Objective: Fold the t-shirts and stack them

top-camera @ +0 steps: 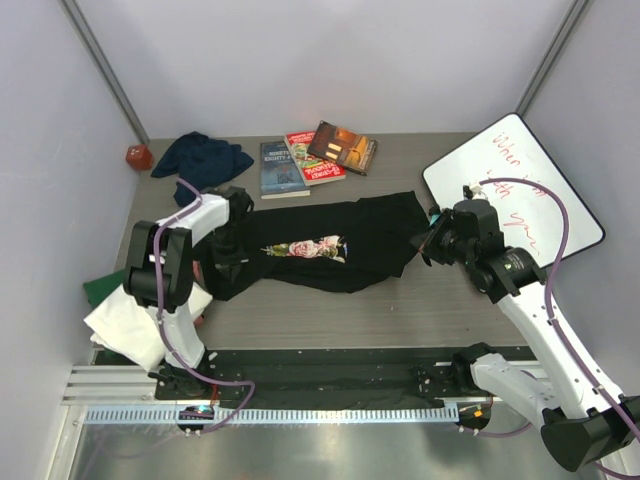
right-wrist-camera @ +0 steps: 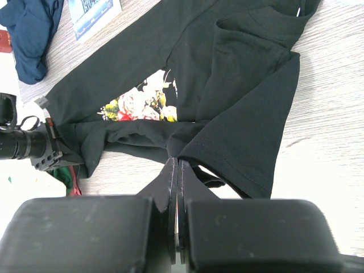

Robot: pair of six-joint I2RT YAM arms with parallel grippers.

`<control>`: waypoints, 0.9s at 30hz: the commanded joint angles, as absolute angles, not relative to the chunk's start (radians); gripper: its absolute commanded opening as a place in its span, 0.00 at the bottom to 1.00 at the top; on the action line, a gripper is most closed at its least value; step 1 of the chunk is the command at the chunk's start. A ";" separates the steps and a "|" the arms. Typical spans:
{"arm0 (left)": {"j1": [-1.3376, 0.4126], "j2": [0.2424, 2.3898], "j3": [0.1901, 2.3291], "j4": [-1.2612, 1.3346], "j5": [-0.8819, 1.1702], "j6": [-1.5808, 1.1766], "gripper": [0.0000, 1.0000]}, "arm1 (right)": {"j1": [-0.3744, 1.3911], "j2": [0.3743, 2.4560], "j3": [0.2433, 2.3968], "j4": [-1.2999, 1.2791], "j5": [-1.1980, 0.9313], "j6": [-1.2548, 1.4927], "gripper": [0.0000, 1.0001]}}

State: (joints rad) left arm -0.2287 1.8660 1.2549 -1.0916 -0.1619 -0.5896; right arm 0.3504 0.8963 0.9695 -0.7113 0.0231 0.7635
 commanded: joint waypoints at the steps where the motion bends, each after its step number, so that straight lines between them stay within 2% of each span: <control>1: -0.232 1.761 1.264 -1.127 -0.181 -0.591 0.00 | 0.347 0.876 0.974 -0.670 0.028 0.764 0.01; 21: -0.196 1.214 1.454 -1.405 -0.235 -0.735 0.00 | 0.347 0.692 1.060 -0.772 0.184 0.785 0.01; 27: -0.167 1.167 1.451 -1.482 -0.200 -0.727 0.00 | 0.347 0.672 1.069 -0.836 0.175 0.795 0.01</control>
